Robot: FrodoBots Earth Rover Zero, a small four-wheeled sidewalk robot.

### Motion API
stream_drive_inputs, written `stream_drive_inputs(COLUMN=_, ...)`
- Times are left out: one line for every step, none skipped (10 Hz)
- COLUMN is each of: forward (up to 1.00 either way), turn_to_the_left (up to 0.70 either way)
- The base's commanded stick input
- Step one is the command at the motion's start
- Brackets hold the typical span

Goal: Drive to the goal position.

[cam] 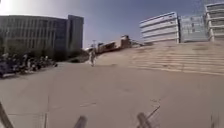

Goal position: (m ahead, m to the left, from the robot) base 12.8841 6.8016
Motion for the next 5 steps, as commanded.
stream_drive_inputs(forward=1.0, turn_to_the_left=0.0)
stream_drive_inputs(forward=1.0, turn_to_the_left=0.0)
stream_drive_inputs(forward=1.0, turn_to_the_left=0.0)
stream_drive_inputs(forward=1.0, turn_to_the_left=0.0)
stream_drive_inputs(forward=1.0, turn_to_the_left=0.0)
